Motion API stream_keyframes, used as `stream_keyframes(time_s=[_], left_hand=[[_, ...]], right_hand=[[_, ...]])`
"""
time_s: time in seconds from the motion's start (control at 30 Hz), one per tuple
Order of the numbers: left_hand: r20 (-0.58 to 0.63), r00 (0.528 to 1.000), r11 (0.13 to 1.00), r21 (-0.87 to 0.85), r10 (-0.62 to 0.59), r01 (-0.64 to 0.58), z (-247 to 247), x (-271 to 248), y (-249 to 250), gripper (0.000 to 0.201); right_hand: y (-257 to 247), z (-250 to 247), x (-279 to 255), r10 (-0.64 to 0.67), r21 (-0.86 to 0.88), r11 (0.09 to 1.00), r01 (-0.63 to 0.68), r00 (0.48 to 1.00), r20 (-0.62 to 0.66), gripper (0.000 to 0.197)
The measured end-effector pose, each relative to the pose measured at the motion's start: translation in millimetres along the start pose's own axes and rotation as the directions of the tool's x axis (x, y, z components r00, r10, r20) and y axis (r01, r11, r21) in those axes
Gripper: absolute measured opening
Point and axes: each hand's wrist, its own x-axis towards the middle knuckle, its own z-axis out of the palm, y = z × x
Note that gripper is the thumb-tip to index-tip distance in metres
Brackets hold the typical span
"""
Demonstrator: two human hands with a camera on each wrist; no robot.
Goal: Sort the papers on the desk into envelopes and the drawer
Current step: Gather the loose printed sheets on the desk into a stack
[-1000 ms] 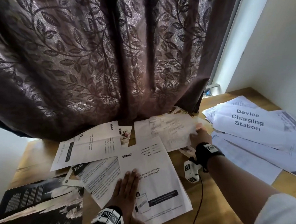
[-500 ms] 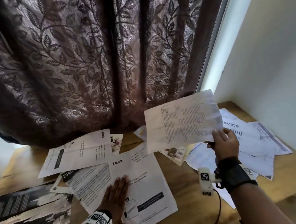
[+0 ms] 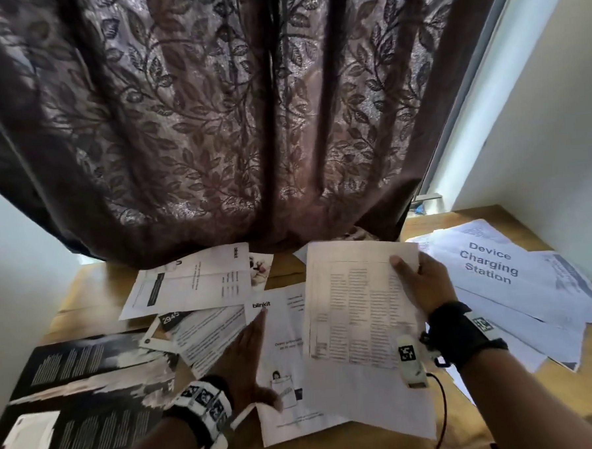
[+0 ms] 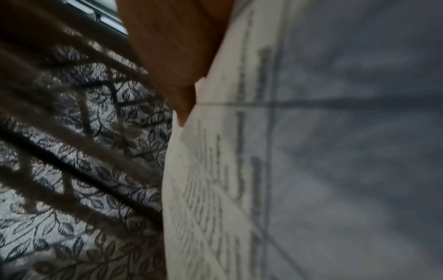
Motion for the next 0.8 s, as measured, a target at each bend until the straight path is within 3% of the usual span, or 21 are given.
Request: stream_keyframes(time_s=[0.1, 0.17, 0.3, 0.37, 0.47, 0.57, 0.67, 0.73, 0.8], left_hand=[[-0.063, 0.988, 0.891, -0.443, -0.140, 0.098, -11, -3, -1, 0.141], [-0.073, 0.972, 0.787, -0.601, -0.225, 0.137, -13, -3, 7, 0.119], [-0.138, 0.923, 0.703, -0.690, -0.358, 0.170, -5, -1, 18, 0.123], [-0.122, 0.900, 0.615, -0.768, -0.418, 0.182, 4, -5, 12, 0.124], [-0.051, 0.902, 0.492, -0.850, -0.429, 0.186, 13, -9, 0, 0.101], [-0.084, 0.889, 0.566, -0.797, -0.450, 0.212, 12, -10, -10, 0.070], [-0.116, 0.844, 0.623, -0.728, -0.524, 0.287, 13, -10, -17, 0.068], [-0.121, 0.835, 0.651, -0.689, -0.537, 0.318, 16, -10, -16, 0.066], [-0.104, 0.833, 0.664, -0.660, -0.544, 0.351, 18, -9, -12, 0.058]], right_hand=[[-14, 31, 0, -0.018, 0.010, 1.000, 0.016, 0.989, 0.146, 0.026], [-21, 54, -3, -0.015, 0.027, 1.000, 0.008, 0.965, 0.261, 0.021], [-18, 93, -8, 0.052, 0.116, 0.987, -0.115, 0.894, 0.444, 0.022], [-18, 104, -15, 0.095, 0.150, 0.970, -0.194, 0.862, 0.498, 0.023], [-22, 107, -26, 0.163, 0.181, 0.936, -0.303, 0.826, 0.539, 0.020], [-8, 105, -27, 0.270, 0.113, 0.902, -0.416, 0.750, 0.604, 0.028], [9, 96, -33, 0.380, -0.069, 0.890, -0.451, 0.648, 0.660, 0.047], [16, 89, -46, 0.381, -0.176, 0.913, -0.367, 0.619, 0.687, 0.030], [24, 84, -54, 0.386, -0.227, 0.920, -0.320, 0.635, 0.670, 0.016]])
